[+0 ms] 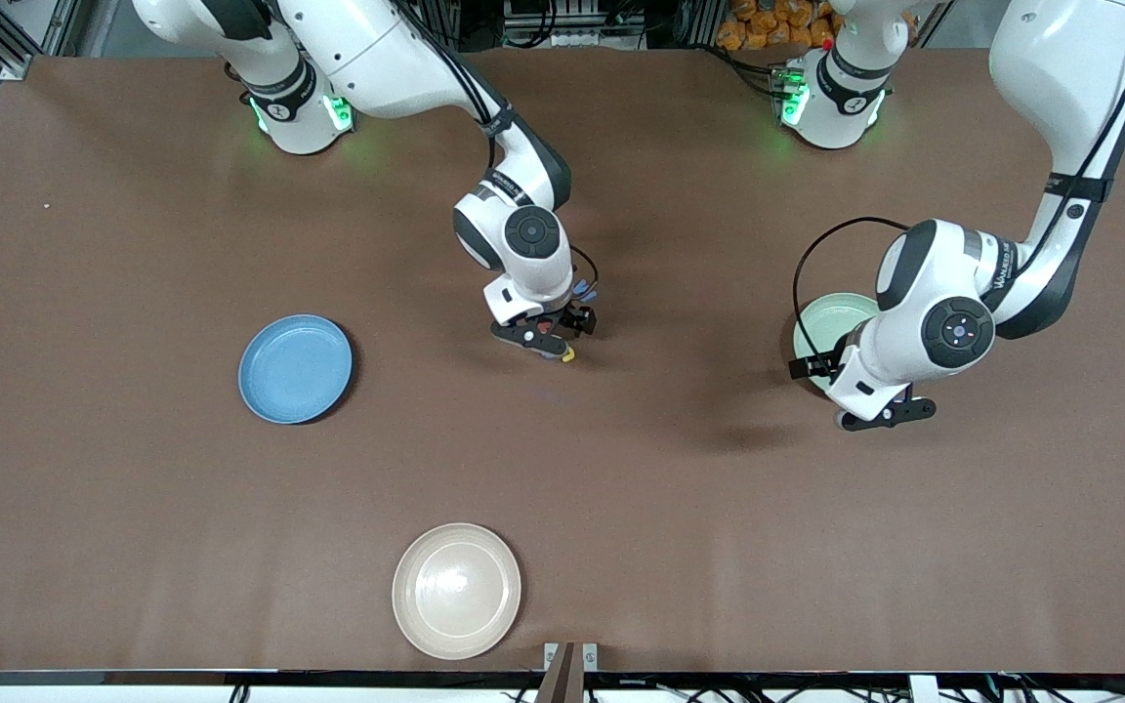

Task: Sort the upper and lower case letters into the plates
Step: 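Grasp the red w with the right gripper while the left gripper withdraws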

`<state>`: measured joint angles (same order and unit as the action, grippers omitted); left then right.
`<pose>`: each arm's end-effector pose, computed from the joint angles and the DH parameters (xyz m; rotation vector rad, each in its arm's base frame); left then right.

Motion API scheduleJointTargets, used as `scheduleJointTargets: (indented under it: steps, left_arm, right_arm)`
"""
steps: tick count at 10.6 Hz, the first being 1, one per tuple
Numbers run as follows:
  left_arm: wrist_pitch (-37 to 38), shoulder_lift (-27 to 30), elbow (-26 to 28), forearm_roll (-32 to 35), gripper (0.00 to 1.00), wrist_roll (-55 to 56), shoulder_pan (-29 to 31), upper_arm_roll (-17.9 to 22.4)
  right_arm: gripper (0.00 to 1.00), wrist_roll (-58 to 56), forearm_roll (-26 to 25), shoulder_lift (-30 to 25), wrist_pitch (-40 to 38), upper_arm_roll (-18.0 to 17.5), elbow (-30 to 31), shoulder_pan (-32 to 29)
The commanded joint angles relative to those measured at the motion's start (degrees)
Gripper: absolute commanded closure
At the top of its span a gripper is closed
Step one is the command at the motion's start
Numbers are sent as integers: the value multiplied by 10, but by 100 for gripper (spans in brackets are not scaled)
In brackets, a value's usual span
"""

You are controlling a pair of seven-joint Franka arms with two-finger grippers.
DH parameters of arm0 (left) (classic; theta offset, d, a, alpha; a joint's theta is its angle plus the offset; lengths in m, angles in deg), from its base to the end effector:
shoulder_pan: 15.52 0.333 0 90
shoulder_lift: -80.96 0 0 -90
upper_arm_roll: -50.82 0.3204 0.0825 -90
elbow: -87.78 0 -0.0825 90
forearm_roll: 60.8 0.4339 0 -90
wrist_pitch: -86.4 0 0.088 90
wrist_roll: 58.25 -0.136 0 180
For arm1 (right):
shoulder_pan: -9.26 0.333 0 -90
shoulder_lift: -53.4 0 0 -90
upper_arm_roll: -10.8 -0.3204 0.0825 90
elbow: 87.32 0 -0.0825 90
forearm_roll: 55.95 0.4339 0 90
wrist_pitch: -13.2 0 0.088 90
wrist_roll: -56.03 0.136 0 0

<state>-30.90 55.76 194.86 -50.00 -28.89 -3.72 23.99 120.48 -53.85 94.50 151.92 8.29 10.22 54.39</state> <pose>0.6263 -0.1471 0.2299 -3.0732 -0.2522 0.3185 0.4786 0.5242 0.1136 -3.0671 0.5134 0.0668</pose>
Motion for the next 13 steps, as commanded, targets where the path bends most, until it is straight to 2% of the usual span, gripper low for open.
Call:
scheduleJointTargets:
  steps: [1, 3, 4, 6, 7, 10, 12, 13]
  left_arm:
    - [10, 0, -10, -14, 0, 8, -1, -1]
    - [10, -2, -13, -14, 0, 9, -1, -2]
    - [10, -1, -14, -14, 0, 10, -1, -9]
    - [10, -1, -23, -14, 0, 23, -2, -22]
    - [10, -3, -30, -15, 0, 33, -2, -33]
    - [10, -11, -42, -14, 0, 63, -20, -36]
    - [10, -12, -48, -14, 0, 77, -27, -36]
    - [10, -12, -48, -16, 0, 82, -28, -36]
  right_arm:
    - [0, 2, 0, 0, 24, 1, 13, 5]
    - [0, 1, -1, 0, 27, 1, 17, 5]
    - [5, 0, -1, 0, 28, 1, 17, 4]
    - [24, -6, 0, 0, 28, 1, 18, 4]
    - [37, -6, -1, 0, 28, 1, 18, 4]
    - [53, -7, 0, 0, 28, 1, 24, 3]
    - [72, -9, 0, 0, 30, 1, 24, 3]
    - [78, -14, -1, 0, 30, 1, 24, 3]
